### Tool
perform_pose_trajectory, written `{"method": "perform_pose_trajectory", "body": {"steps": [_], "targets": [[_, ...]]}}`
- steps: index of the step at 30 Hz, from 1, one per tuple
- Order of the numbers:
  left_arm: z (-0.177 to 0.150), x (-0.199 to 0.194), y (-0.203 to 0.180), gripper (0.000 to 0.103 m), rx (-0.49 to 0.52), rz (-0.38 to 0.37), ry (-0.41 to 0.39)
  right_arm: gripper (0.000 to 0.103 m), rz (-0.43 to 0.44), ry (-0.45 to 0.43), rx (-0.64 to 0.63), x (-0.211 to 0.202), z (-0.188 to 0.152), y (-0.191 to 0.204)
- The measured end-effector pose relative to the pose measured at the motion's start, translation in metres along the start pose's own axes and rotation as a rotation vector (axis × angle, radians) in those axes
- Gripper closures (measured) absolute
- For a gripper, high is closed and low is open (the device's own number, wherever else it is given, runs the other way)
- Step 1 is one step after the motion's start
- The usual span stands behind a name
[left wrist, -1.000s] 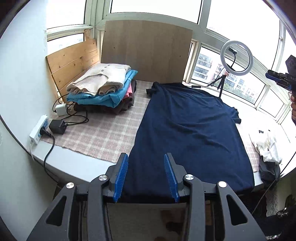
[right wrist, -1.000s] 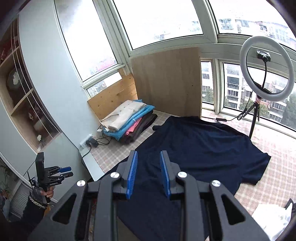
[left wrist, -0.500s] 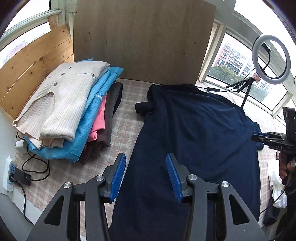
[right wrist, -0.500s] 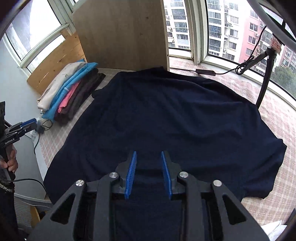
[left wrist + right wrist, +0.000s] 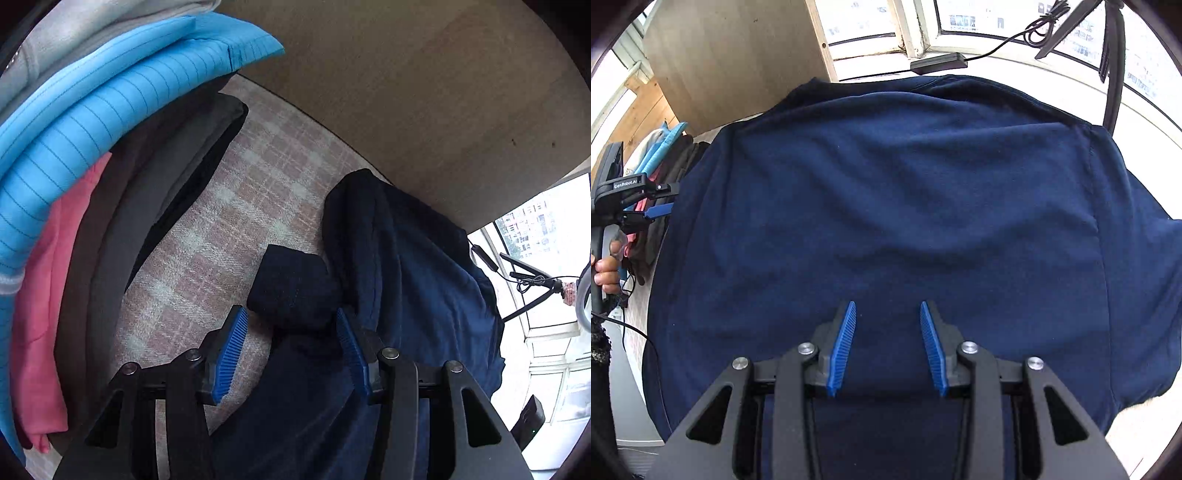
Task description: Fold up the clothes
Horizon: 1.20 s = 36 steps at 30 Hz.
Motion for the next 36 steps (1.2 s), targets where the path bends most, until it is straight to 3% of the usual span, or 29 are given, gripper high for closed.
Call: {"method": "perform_pose_trajectory", "body": {"steps": [3, 4, 5, 8, 11, 14, 18, 19, 21, 23, 28, 33, 36], "targets": [[0.005, 0.002, 0.003, 0.061, -0.015, -0.029, -0.022, 0.055, -0.025, 0.003, -0.060, 0.003, 0.001, 0.009], [0.005, 0.003, 0.002, 0.066, -0.008, -0.033, -0.024, 0.055, -0.033, 0.005, -0.080, 0.005, 0.001, 0.012], [0.004, 0.003, 0.001, 0.079, 0.004, -0.034, -0.023, 0.054, -0.041, 0.006, -0.100, 0.006, 0.001, 0.016], [0.000, 0.003, -0.001, 0.089, 0.012, -0.050, -0.016, 0.052, -0.065, 0.007, -0.147, 0.009, 0.002, 0.018], [0.003, -0.003, -0.009, 0.097, 0.047, -0.023, -0.063, 0.049, -0.062, -0.003, -0.167, 0.008, 0.002, 0.018], [0.008, -0.026, -0.018, 0.099, 0.110, 0.073, -0.157, 0.049, -0.057, -0.013, -0.180, 0.007, 0.001, 0.016], [0.032, -0.091, -0.008, 0.098, 0.142, 0.363, -0.421, 0.049, -0.059, -0.022, -0.198, 0.007, 0.000, 0.018], [0.038, -0.098, -0.002, 0.097, 0.126, 0.396, -0.437, 0.049, -0.064, -0.020, -0.207, 0.007, 0.000, 0.018], [0.046, -0.097, 0.005, 0.092, 0.127, 0.376, -0.381, 0.048, -0.082, -0.006, -0.231, 0.009, 0.000, 0.023], [0.043, -0.103, 0.008, 0.090, 0.152, 0.382, -0.388, 0.048, -0.106, 0.035, -0.254, 0.010, 0.005, 0.028], [0.015, -0.130, 0.010, 0.080, 0.205, 0.295, -0.407, 0.048, -0.030, -0.050, -0.376, -0.016, 0.059, 0.072], [-0.034, -0.116, 0.021, 0.075, 0.237, 0.248, -0.356, 0.048, 0.134, -0.132, -0.516, -0.003, 0.143, 0.155], [-0.053, -0.096, 0.030, 0.075, 0.200, 0.195, -0.293, 0.048, 0.257, -0.062, -0.622, 0.041, 0.179, 0.215]]}}
Point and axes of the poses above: each gripper's, at about its wrist camera, not at the fingertips, and x roughly the way its jaws point, y to its left, z to its top, the point moved 3 cm from there along x, roughly the way its jaws point, and after that the axes turned 7 degrees about z, right-handed, at the moved point
